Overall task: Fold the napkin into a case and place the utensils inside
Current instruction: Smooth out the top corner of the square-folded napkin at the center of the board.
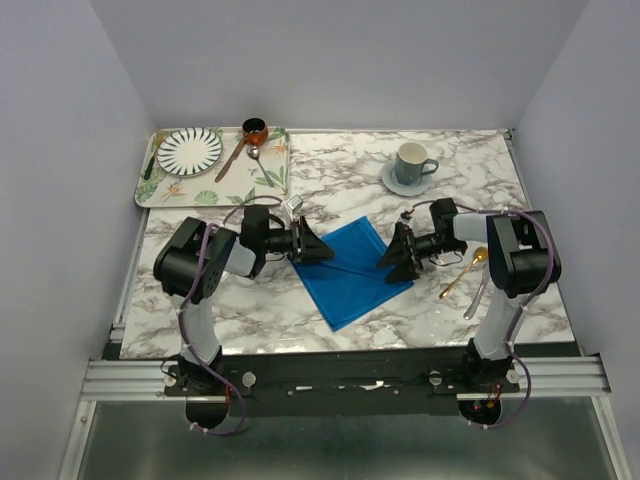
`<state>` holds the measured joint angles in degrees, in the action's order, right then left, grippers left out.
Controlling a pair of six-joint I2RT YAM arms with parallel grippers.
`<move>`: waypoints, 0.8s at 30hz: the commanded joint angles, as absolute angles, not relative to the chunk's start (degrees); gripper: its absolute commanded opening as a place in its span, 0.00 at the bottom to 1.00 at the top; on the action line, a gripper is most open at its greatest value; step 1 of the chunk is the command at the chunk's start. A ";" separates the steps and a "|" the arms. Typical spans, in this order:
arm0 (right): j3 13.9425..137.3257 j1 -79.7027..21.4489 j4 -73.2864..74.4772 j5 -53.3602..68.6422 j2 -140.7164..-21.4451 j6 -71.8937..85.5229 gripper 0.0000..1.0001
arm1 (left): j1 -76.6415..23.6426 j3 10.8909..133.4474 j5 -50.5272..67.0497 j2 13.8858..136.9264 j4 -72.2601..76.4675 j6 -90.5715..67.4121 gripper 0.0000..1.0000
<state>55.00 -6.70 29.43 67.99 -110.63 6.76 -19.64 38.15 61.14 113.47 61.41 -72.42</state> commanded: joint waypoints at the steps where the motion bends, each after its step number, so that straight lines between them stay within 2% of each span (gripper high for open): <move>1: 57.82 -8.17 34.18 65.31 -102.14 4.13 0.93 | -20.82 43.93 56.30 98.29 23.32 -42.72 0.42; 3: 59.49 -8.17 35.50 60.50 -99.50 4.22 0.90 | -22.40 50.23 48.90 93.89 5.18 -20.09 0.36; 4: 60.81 -8.26 35.77 58.73 -98.80 4.13 0.89 | -24.41 52.36 44.78 93.35 -5.52 -14.73 0.35; 5: 61.26 -8.17 35.95 56.88 -98.27 4.04 0.87 | -25.65 54.38 36.64 93.17 -9.71 -10.24 0.35; 10: 62.93 -8.17 37.09 46.24 -98.00 4.74 0.73 | -30.49 64.83 21.55 97.81 -21.95 10.24 0.36; 16: 61.96 -8.17 39.02 40.70 -97.48 3.08 0.66 | -33.57 73.29 12.76 107.66 -28.47 17.13 0.35; 24: 62.49 -8.17 42.53 35.86 -97.12 -2.54 0.65 | -37.08 68.83 8.44 108.29 -33.66 18.29 0.27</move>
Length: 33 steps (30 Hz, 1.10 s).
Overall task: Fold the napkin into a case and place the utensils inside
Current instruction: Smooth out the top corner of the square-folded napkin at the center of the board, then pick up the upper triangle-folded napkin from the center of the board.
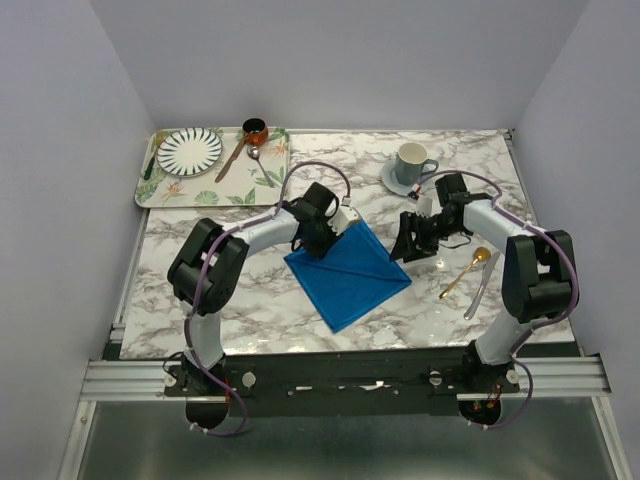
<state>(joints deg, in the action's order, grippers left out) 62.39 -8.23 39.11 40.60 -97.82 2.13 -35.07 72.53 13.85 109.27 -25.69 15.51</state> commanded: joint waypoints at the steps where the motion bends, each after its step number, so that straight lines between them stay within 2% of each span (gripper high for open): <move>1: 62.75 -8.17 42.80 35.86 -97.47 -2.90 0.65 | -38.05 66.73 8.52 107.67 -34.79 17.76 0.26; 8: 65.48 -8.17 44.82 36.12 -100.81 -7.11 0.68 | -44.20 60.91 16.60 100.91 -40.78 10.38 0.26; 11: 65.92 -8.17 46.14 36.47 -101.69 -9.49 0.70 | -44.12 61.78 21.44 98.27 -41.40 7.22 0.32; 16: 65.83 -8.17 49.48 37.53 -102.22 -14.06 0.76 | -40.35 65.81 24.17 93.25 -37.37 8.17 0.51; 22: 64.16 -8.00 51.77 37.44 -102.22 -16.70 0.82 | -34.28 74.43 31.01 97.99 -37.09 13.09 0.56; 27: 64.25 -7.39 52.90 39.19 -103.80 -16.44 0.82 | -35.24 74.01 40.24 98.70 -29.28 17.39 0.54; 30: 64.51 -5.72 54.75 41.39 -104.33 -16.44 0.82 | -36.64 76.01 42.44 101.67 -26.19 22.92 0.60; 31: 64.42 -5.10 55.28 42.44 -104.50 -16.44 0.82 | -36.82 78.90 43.23 102.82 -27.41 25.29 0.66; 33: 64.07 -3.26 56.59 43.50 -104.59 -16.00 0.82 | -38.05 82.77 44.56 107.37 -30.22 31.62 0.70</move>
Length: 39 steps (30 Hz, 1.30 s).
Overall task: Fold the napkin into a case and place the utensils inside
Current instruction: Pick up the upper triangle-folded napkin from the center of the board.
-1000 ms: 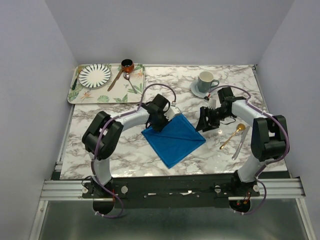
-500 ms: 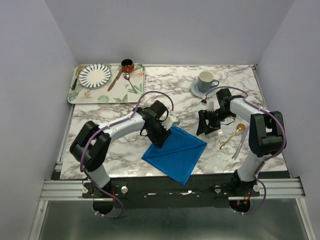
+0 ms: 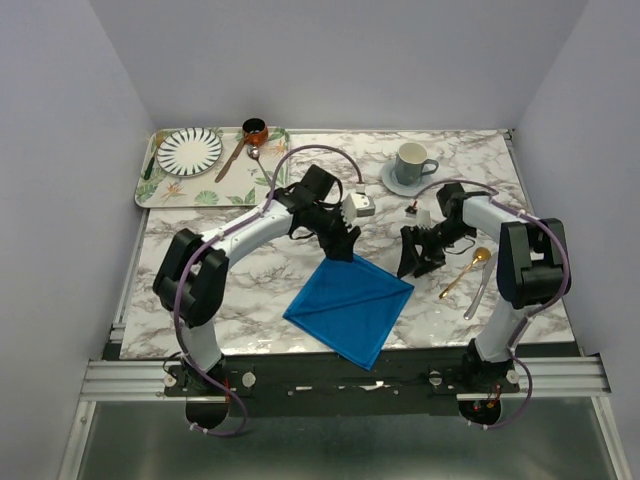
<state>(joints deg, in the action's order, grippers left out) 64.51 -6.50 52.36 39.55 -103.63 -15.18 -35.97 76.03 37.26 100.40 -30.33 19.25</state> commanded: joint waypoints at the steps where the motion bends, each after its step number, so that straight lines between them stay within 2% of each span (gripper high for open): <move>1: 63.46 -2.64 56.78 44.38 -104.59 -15.65 0.82 | -38.67 86.80 44.30 109.14 -33.02 33.12 0.72; 14: 60.38 2.46 56.60 49.13 -106.08 -11.34 0.81 | -46.40 102.91 39.03 126.12 -43.59 47.63 0.69; 18: 60.64 2.64 56.51 49.92 -106.87 -11.16 0.81 | -47.46 104.76 36.48 129.11 -46.67 50.36 0.63; 21: 60.73 2.64 56.51 50.36 -107.66 -11.07 0.81 | -47.81 104.41 35.60 129.72 -47.37 51.24 0.55; 25: 60.73 2.64 55.73 50.71 -108.54 -10.46 0.81 | -48.34 102.84 34.11 129.81 -47.55 52.21 0.40; 28: 61.08 2.64 54.85 50.19 -108.98 -10.11 0.81 | -48.34 100.39 33.49 128.85 -45.97 52.21 0.33; 33: 61.87 2.64 53.36 48.96 -109.95 -9.84 0.81 | -48.34 94.58 32.35 124.82 -39.04 51.33 0.24; 39: 62.93 2.64 51.77 47.46 -111.71 -10.02 0.81 | -48.34 86.23 31.03 119.46 -29.19 49.75 0.04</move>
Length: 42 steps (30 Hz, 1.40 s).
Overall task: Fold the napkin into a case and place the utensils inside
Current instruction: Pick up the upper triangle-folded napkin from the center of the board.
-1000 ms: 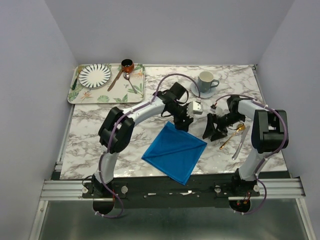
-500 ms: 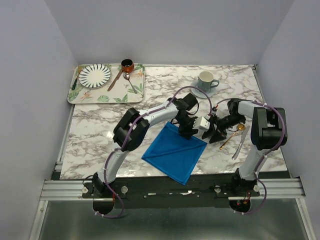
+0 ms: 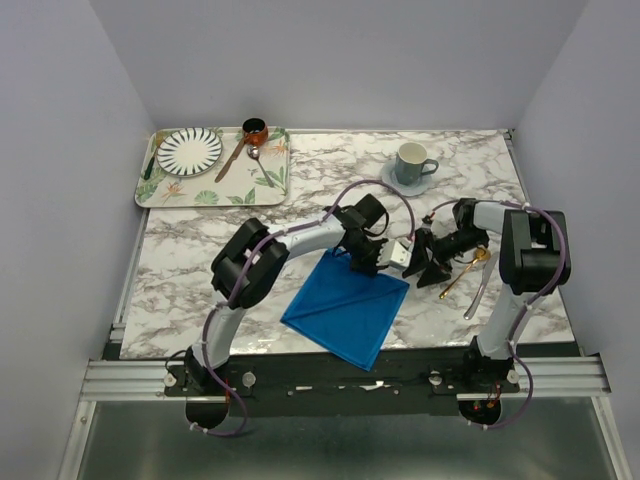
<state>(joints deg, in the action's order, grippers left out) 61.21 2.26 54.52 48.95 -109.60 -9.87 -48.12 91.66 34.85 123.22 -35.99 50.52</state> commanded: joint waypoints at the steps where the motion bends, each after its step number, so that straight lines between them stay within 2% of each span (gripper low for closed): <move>1: 63.19 2.64 51.77 47.37 -111.88 -10.11 0.81 | -48.34 85.26 30.76 118.75 -28.05 49.66 0.00; 9: 65.12 1.94 51.76 48.43 -114.87 -11.51 0.87 | -48.34 79.28 30.59 114.44 -21.54 49.57 0.00; 15: 68.63 -1.30 54.84 46.94 -116.98 -15.02 0.98 | -48.34 76.73 31.20 112.50 -19.34 50.27 0.00; 28: 70.93 -5.89 55.11 43.77 -118.13 -16.17 0.99 | -48.25 76.38 32.96 110.57 -19.16 49.92 0.00; 32: 69.88 -5.89 55.28 43.59 -117.34 -16.61 0.92 | -48.08 76.11 32.70 110.65 -19.16 50.10 0.00; 37: 69.08 -5.89 55.72 43.33 -115.76 -17.49 0.73 | -47.90 75.59 32.52 111.09 -19.51 50.80 0.00; 40: 69.43 -5.89 55.99 44.03 -115.75 -17.67 0.66 | -47.46 75.85 32.69 111.53 -19.34 50.45 0.00; 42: 69.78 -6.06 56.25 44.47 -115.93 -17.75 0.65 | -47.20 76.20 33.13 111.71 -19.25 50.01 0.00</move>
<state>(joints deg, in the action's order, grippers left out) 70.22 -5.50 58.50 47.44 -115.83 -15.49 -47.79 76.25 31.92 112.73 -20.18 49.89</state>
